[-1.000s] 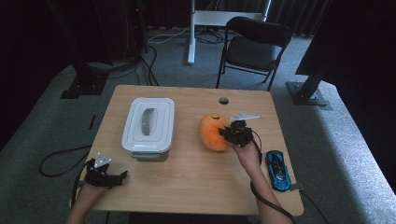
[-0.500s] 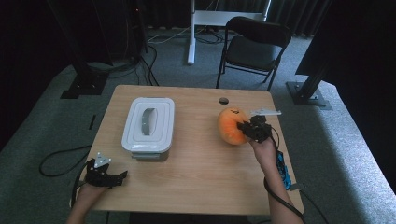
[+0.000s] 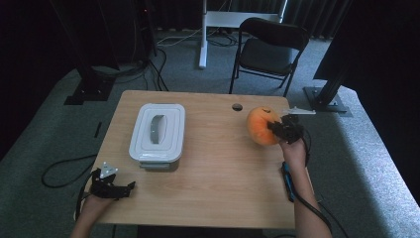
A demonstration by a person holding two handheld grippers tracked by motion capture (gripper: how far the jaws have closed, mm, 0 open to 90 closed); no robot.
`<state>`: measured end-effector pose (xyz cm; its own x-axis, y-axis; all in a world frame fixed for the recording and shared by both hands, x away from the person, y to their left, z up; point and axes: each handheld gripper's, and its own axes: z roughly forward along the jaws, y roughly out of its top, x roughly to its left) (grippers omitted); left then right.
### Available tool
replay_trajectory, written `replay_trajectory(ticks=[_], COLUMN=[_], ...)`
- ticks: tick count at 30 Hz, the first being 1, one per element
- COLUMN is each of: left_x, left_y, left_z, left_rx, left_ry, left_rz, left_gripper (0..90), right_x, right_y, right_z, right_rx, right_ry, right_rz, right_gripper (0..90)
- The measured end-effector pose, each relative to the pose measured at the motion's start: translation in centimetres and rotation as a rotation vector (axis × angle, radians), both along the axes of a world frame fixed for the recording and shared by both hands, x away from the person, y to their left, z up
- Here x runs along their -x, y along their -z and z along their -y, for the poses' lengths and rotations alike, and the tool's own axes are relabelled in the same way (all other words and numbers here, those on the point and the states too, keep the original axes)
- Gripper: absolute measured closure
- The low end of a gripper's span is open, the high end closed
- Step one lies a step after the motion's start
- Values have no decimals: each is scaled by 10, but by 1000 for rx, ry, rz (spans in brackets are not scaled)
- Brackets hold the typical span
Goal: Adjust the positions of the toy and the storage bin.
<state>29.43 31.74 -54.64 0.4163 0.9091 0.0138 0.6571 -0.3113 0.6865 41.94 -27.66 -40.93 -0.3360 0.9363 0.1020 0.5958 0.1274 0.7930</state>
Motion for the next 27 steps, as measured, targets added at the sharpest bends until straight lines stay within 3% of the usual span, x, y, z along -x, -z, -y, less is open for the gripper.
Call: replay_trajectory(ticks=[9, 17, 27], left_x=[0, 0, 0], left_y=[0, 0, 0], left_z=[0, 0, 0], left_rx=[0, 0, 0], left_ry=[0, 0, 0], left_rz=[0, 0, 0], left_gripper=[14, 14, 14], right_x=[-18, -30, -37], right_y=[3, 16, 44], right_z=[29, 39, 45], right_rx=[7, 36, 84], right_ry=[105, 133, 151], right_rz=[-22, -56, -130], right_gripper=[773, 772, 768])
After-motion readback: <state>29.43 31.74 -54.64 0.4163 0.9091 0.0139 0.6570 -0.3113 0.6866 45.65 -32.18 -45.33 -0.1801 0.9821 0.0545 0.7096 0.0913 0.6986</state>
